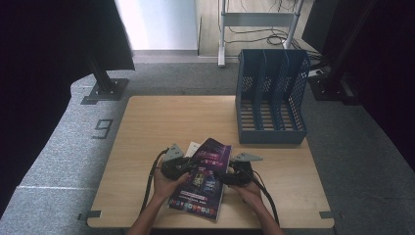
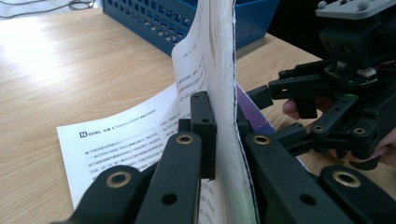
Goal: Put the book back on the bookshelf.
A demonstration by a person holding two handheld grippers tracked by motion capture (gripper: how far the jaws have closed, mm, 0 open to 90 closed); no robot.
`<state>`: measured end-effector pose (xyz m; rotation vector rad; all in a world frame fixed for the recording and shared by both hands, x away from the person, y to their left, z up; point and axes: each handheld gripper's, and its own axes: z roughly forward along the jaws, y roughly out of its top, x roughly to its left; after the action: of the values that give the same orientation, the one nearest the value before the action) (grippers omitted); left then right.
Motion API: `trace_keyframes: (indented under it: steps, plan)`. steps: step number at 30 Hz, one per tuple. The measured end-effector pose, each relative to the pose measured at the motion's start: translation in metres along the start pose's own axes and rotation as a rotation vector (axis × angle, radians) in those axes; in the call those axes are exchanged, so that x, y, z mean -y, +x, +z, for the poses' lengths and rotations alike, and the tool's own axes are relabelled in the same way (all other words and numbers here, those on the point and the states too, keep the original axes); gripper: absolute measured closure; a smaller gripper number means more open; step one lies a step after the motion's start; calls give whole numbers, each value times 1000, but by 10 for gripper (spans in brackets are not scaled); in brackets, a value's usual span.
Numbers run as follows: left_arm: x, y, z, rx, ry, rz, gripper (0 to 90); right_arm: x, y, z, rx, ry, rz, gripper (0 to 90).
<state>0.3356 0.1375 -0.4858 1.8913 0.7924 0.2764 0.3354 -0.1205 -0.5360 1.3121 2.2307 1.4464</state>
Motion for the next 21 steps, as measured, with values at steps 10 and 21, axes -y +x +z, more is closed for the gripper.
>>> trace_keyframes:
  steps: [10, 21]
  plan:
    - [6, 8, 7, -9, 32, -21, 874, 0, 2, 0, 1, -1, -4, 213]
    - [17, 15, 19, -21, 85, -42, 873, 1, 2, 4, 9, 16, -9, 213]
